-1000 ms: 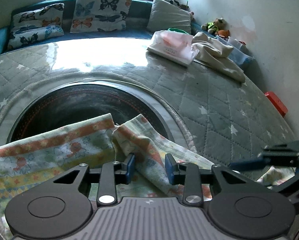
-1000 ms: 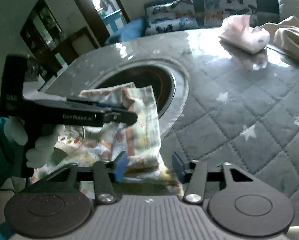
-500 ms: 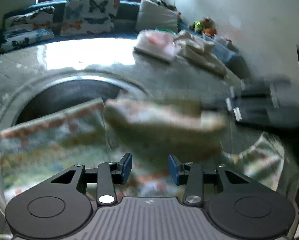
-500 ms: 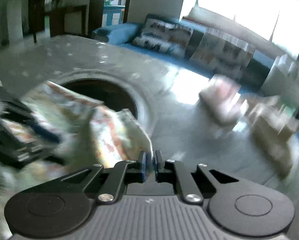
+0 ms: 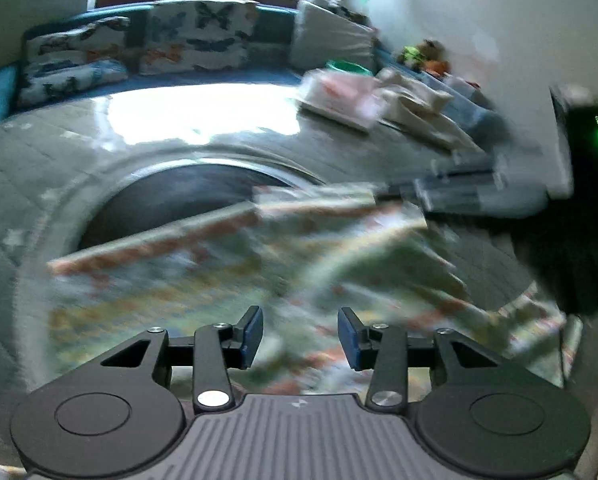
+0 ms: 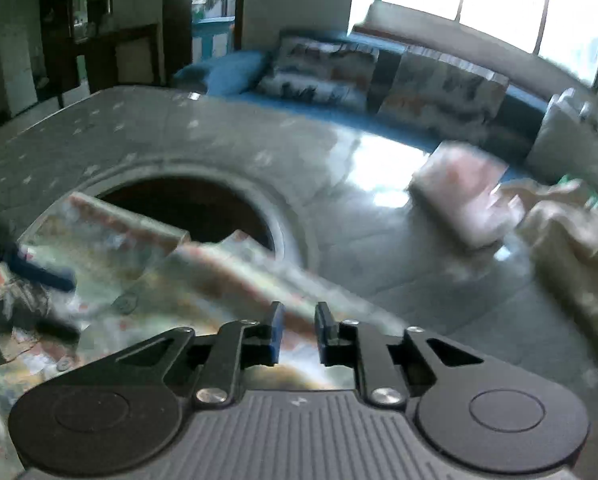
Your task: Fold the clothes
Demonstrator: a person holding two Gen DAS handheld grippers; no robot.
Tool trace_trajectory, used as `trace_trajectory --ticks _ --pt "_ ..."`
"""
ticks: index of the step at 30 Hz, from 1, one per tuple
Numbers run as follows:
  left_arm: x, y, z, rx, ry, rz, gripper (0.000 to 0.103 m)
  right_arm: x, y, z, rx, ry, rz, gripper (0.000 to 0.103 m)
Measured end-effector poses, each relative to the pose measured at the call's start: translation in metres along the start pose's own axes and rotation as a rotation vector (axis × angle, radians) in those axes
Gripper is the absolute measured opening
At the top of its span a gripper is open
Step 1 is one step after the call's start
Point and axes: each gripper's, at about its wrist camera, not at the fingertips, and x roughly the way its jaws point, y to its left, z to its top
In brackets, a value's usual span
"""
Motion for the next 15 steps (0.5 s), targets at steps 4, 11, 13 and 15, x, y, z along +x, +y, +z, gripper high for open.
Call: trace_trajectory --ticks 4,11,13,15 --pt "0.000 0.034 0.012 -0.073 -0.017 0.113 0.046 0.020 0.003 -0.006 0.007 0.002 0.008 0.025" --pt "0.006 0.088 0.025 -0.156 -0.044 0.305 0.061 0.019 0.009 0.003 0.030 -0.022 0.038 0.034" --pt "0.014 0.098 0.026 -0.169 -0.026 0.326 0.062 0.018 0.014 0.004 0.018 -0.025 0.051 0.037" --pt "0.017 0.102 0.025 -0.164 -0.023 0.324 0.062 0.017 0.019 0.003 0.005 -0.022 0.068 0.037"
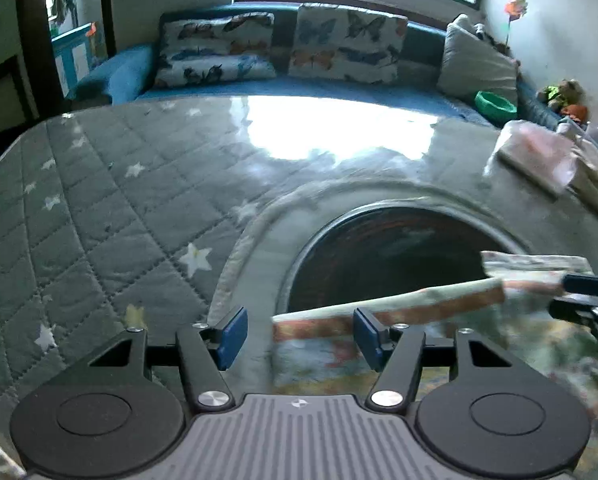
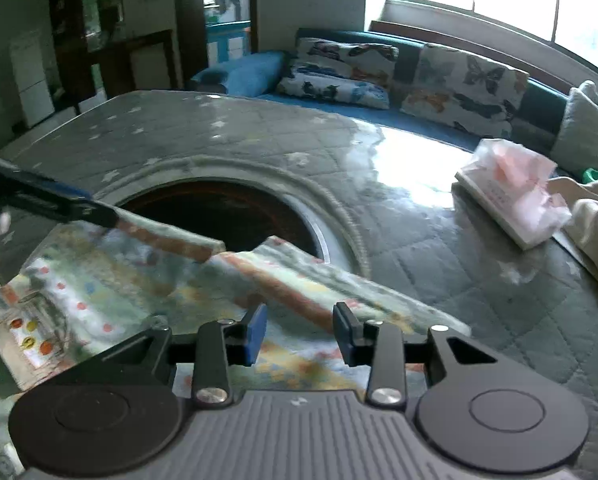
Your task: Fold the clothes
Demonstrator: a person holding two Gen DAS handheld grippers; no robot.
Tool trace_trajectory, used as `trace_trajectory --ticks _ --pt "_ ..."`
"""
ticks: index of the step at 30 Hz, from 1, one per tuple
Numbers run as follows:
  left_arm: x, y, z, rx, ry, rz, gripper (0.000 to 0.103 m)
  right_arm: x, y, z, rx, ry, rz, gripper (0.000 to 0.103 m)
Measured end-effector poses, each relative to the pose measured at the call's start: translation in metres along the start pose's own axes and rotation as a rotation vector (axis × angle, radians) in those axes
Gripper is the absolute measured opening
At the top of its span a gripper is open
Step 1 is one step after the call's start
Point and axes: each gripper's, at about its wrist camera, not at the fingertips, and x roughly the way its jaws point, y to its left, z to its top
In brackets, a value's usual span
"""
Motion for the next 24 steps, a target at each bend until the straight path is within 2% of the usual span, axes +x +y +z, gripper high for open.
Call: trace_trajectory --ticks 2,3,6,8,9,12,14,17,18,20,22,24 --pt "0.000 -0.001 0.000 0.017 -0.012 -0.008 0.058 -0.001 0.002 0.000 -0.003 0.001 0.001 0.037" --pt "0.000 -0.001 0.000 0.018 -0.013 -0.028 0.044 -0.001 0.002 0.000 -0.001 0.000 0.001 0.037" --pt "-0.003 -0.002 -0.002 0.022 -0.035 -0.068 0.015 -0.003 0.002 0.001 0.006 -0.004 -0.002 0.037" --pt "-0.015 -0.001 -0.004 0.004 -0.068 -0.132 0.005 -0.006 0.001 0.002 0.012 -0.008 -0.007 0.037" --pt "-0.022 -0.001 -0.005 -0.006 -0.085 -0.167 0.004 -0.008 -0.001 0.002 0.016 -0.011 -0.009 0.037" --pt "-0.055 -0.009 -0.015 0.019 -0.166 -0.288 0.004 -0.016 -0.006 0.005 0.042 -0.026 -0.002 0.037" --pt "-0.076 -0.023 -0.027 0.068 -0.193 -0.373 0.004 -0.021 -0.008 0.008 0.063 -0.039 0.011 0.037" --pt "-0.080 -0.033 -0.035 0.097 -0.180 -0.342 0.004 -0.028 -0.008 0.014 0.086 -0.063 0.036 0.037" --pt "-0.081 -0.036 -0.038 0.106 -0.174 -0.328 0.009 -0.030 -0.006 0.015 0.085 -0.070 0.041 0.037" --pt "-0.082 -0.042 -0.043 0.123 -0.164 -0.300 0.012 -0.033 -0.001 0.017 0.078 -0.077 0.053 0.037" --pt "-0.075 -0.033 -0.035 0.092 -0.161 -0.226 0.021 -0.035 0.004 0.018 0.066 -0.078 0.067 0.040" --pt "-0.065 -0.024 -0.028 0.068 -0.165 -0.154 0.035 -0.036 0.010 0.017 0.054 -0.076 0.077 0.041"
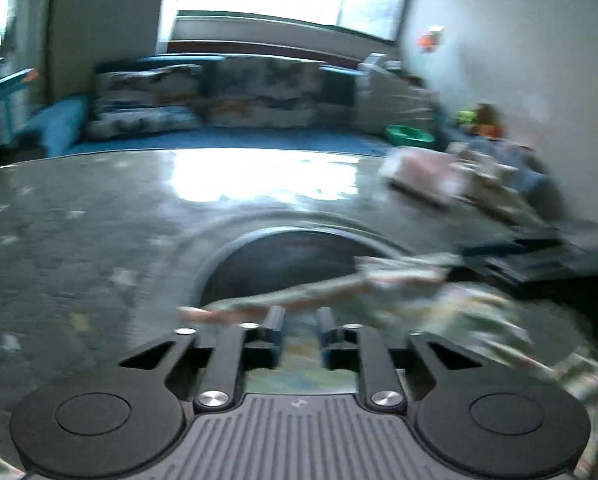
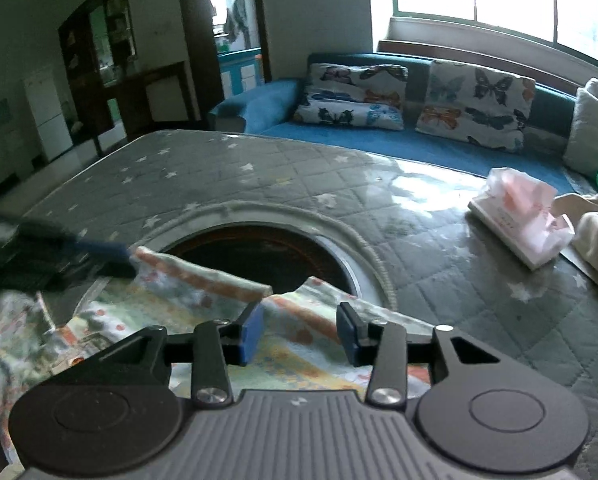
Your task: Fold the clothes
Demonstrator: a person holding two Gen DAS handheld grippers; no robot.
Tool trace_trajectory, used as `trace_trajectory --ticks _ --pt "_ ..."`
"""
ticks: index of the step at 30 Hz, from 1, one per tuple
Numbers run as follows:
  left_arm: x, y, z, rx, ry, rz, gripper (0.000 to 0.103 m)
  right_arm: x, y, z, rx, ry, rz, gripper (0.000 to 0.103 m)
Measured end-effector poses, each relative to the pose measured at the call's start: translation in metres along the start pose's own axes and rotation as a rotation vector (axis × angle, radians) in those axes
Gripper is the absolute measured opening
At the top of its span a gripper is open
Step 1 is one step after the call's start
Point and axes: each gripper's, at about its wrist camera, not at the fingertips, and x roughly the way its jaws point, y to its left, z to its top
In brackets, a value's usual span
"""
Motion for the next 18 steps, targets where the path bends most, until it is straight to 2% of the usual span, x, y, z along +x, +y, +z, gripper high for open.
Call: trace_trajectory --ticks 3,11,13,15,18 --pt "0.017 0.015 0.004 -0.013 0.004 0.088 0.052 0.000 0.004 -0.002 -0.004 0.000 0.017 0.043" --pt "0.047 0.031 0.002 -0.093 0.087 0.100 0.048 -0.001 0.006 -0.001 -0.009 -0.001 0.018 0.043" --pt "0.049 0.033 0.001 -0.100 0.086 0.098 0.040 -0.002 0.005 -0.001 -0.008 -0.003 0.015 0.043" --pt "0.052 0.034 0.001 -0.107 0.084 0.096 0.015 -0.002 0.005 -0.002 -0.006 -0.003 0.010 0.043" --pt "0.043 0.038 0.003 -0.148 0.064 0.040 0.010 -0.004 0.005 -0.001 -0.002 -0.009 0.010 0.043"
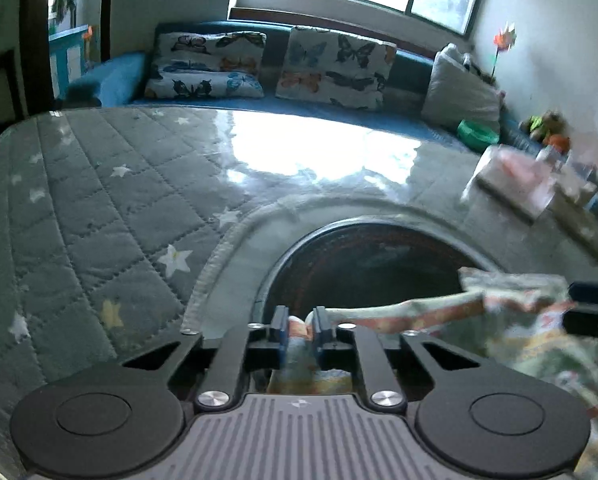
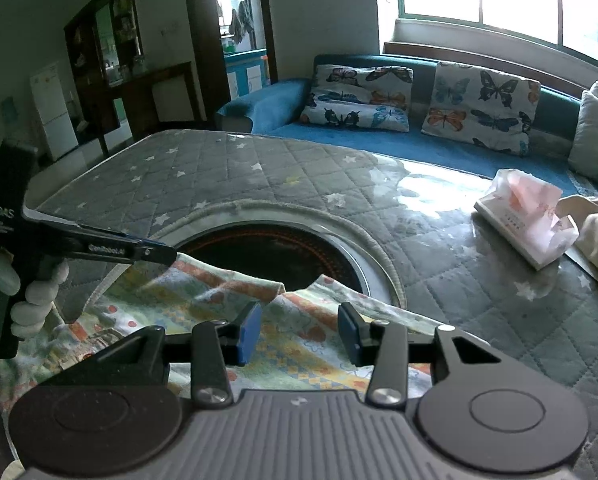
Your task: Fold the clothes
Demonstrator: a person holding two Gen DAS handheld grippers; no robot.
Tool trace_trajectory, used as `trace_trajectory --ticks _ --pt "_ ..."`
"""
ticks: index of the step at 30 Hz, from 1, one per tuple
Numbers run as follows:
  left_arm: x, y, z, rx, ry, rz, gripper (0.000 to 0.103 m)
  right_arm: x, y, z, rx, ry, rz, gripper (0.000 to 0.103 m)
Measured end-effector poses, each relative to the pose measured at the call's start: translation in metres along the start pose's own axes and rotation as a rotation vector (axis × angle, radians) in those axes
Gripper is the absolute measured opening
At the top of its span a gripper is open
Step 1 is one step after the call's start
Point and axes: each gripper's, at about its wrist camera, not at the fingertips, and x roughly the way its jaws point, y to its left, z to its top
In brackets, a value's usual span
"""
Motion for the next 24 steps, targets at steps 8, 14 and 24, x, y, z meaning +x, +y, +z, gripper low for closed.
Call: trace_trajectory --ticks 8,14,24 --pt "-0.060 -0.036 -0.030 0.107 -0.089 -0.247 0.005 -0.007 0.002 0.012 0.021 -0.033 0.040 0.042" --pt "-0.060 -0.079 -0.074 0.275 0.006 -0.326 0.004 0.002 0.020 0.012 0.008 0.003 0.132 0.042" --pt "-0.049 -0.085 -0.094 0.279 0.084 -0.334 0.006 0.027 0.082 0.022 -0.214 0.073 0.315 0.041"
